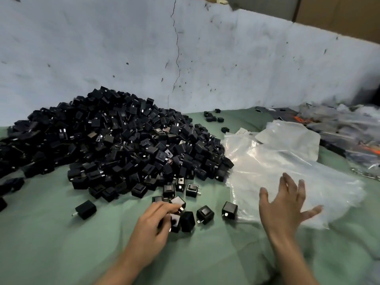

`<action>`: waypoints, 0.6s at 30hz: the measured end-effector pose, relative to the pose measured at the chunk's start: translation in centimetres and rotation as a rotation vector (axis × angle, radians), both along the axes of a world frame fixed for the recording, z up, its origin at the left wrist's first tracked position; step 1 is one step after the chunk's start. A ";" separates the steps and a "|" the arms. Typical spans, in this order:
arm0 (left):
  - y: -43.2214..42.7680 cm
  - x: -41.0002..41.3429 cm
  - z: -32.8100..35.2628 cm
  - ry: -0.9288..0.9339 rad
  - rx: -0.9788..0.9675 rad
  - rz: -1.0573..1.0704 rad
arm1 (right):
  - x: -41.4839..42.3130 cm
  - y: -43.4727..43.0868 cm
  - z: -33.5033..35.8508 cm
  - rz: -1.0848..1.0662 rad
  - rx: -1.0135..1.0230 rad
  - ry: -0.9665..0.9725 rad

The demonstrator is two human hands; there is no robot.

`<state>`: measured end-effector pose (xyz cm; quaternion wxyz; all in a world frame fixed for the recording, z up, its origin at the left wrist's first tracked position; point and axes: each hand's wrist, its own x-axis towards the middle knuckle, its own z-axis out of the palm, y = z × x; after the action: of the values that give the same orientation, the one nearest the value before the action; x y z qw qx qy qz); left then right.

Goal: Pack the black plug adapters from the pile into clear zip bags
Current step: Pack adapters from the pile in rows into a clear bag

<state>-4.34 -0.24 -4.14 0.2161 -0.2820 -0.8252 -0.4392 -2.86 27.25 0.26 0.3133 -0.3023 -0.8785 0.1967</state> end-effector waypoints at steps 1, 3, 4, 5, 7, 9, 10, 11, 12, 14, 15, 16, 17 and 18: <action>0.0 0.0 0.1 -0.004 0.027 0.005 | 0.7 -0.7 1.1 0.021 0.011 0.172; -0.2 0.2 0.4 -0.025 0.099 0.036 | 2.4 -2.1 3.4 0.133 0.084 0.499; -0.3 0.2 0.7 -0.060 0.157 0.060 | 3.4 -2.9 4.5 0.204 0.113 0.623; -0.4 0.2 1.0 -0.137 0.247 0.070 | 4.4 -3.6 5.6 0.271 0.119 0.714; -0.6 0.2 2.0 -0.367 0.523 0.017 | 6.2 -5.1 7.5 0.416 0.085 0.805; -1.3 0.3 3.1 -0.631 0.790 -0.115 | 7.0 -7.1 9.2 0.596 0.019 0.765; -1.5 0.1 3.6 -0.761 0.891 -0.203 | 6.6 -7.7 9.8 0.669 -0.013 0.705; -1.9 0.0 4.1 -0.855 0.961 -0.274 | 6.0 -8.3 10.2 0.732 -0.051 0.618; -2.5 0.0 4.5 -0.901 1.006 -0.320 | 5.3 -8.9 10.5 0.788 -0.098 0.516; -3.7 -0.2 4.9 -0.890 1.072 -0.343 | 3.9 -10.0 10.6 0.859 -0.234 0.349; -4.3 -0.2 5.0 -0.873 1.081 -0.340 | 3.1 -10.4 10.5 0.864 -0.307 0.313; -4.8 -0.3 5.2 -0.863 1.050 -0.340 | 2.3 -10.8 10.3 0.857 -0.386 0.309; -5.4 -0.3 5.4 -0.858 0.984 -0.348 | 1.3 -11.1 10.3 0.841 -0.480 0.330; -5.8 -0.4 5.5 -0.860 0.891 -0.366 | 0.2 -11.3 10.4 0.812 -0.574 0.365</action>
<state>-4.72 -6.08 1.40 -0.1160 -0.1003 -0.5152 -0.8432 -2.69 15.96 10.69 0.2643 0.0280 -0.7667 0.5844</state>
